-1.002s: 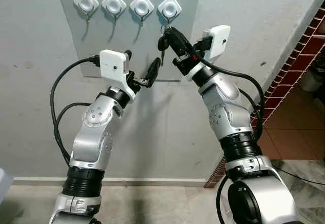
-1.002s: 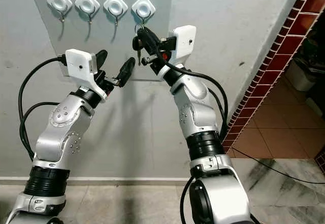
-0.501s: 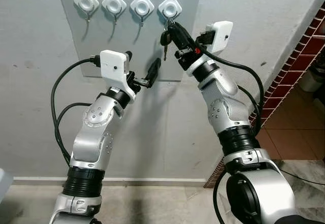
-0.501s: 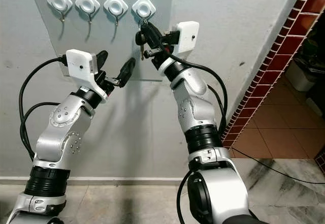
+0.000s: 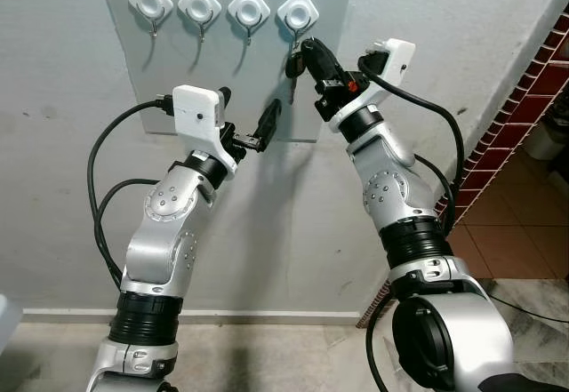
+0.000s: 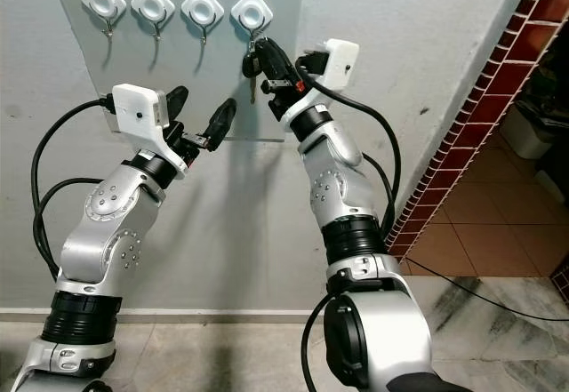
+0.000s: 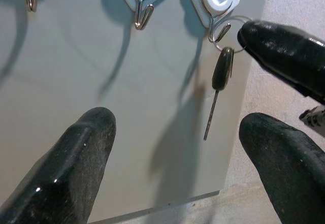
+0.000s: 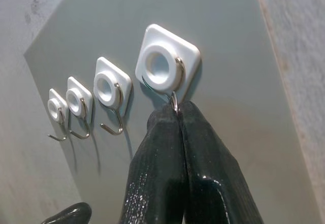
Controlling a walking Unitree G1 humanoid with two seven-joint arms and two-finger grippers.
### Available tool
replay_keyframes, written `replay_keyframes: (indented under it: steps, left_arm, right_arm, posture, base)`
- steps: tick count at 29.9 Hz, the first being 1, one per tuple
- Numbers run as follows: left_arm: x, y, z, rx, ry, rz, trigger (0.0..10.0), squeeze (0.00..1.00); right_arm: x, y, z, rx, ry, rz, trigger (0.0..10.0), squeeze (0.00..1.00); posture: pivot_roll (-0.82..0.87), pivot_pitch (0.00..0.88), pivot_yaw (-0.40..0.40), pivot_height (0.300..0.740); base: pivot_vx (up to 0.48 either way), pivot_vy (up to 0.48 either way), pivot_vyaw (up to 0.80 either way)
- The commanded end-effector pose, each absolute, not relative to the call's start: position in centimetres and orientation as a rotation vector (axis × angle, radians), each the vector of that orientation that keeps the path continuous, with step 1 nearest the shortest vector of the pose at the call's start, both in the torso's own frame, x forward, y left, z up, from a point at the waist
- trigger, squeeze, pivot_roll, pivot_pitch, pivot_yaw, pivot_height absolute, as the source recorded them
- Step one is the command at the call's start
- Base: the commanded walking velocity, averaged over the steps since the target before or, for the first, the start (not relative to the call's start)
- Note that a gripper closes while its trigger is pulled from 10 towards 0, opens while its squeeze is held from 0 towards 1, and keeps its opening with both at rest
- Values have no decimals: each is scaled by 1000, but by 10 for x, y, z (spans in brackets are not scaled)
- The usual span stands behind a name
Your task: Hang keys on a hook
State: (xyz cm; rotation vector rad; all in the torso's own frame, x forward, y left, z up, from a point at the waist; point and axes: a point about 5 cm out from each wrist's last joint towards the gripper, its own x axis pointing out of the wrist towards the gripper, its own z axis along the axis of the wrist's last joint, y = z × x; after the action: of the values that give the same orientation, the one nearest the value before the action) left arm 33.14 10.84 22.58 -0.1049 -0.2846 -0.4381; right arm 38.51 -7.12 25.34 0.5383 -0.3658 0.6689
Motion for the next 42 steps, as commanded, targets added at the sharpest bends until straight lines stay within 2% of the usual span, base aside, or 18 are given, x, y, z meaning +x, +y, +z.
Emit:
replay_keyframes:
  steps: [1, 10, 11, 26, 31, 38, 42]
  left_arm:
    - [331, 108, 230, -107, -296, -435, 10000, 0]
    - [330, 109, 231, -107, -297, -427, 10000, 0]
    - [330, 110, 231, -108, -296, -424, 10000, 0]
    - [333, 113, 231, -139, -287, -398, 10000, 0]
    - [335, 115, 226, -159, -273, -371, 10000, 0]
    - [335, 126, 188, -168, -171, -282, 10000, 0]
    - [330, 130, 167, -203, -109, -234, 10000, 0]
  right_arm:
    - [386, -72, 259, 565, -375, 676, 10000, 0]
    - [386, -73, 250, 629, -343, 679, 10000, 0]
    - [386, -72, 247, 652, -334, 679, 10000, 1000]
    - [383, -76, 231, 728, -292, 632, 10000, 1000]
    - [381, -80, 226, 671, -302, 601, 10000, 1000]
    - [371, -92, 204, 543, -287, 519, 10000, 1000]
    - [355, -104, 177, 467, -242, 472, 10000, 1000]
  posture:
    - [10, 18, -44, 740]
    - [18, 31, -45, 740]
    - [18, 31, -45, 740]
    - [17, 31, -38, 740]
    - [16, 28, -36, 740]
    - [13, 19, -32, 740]
    - [4, 0, -26, 740]
  base:
    - [0, 0, 0]
    - [0, 0, 0]
    - [0, 0, 0]
    - [0, 0, 0]
    - [0, 0, 0]
    - [0, 0, 0]
    - [0, 0, 0]
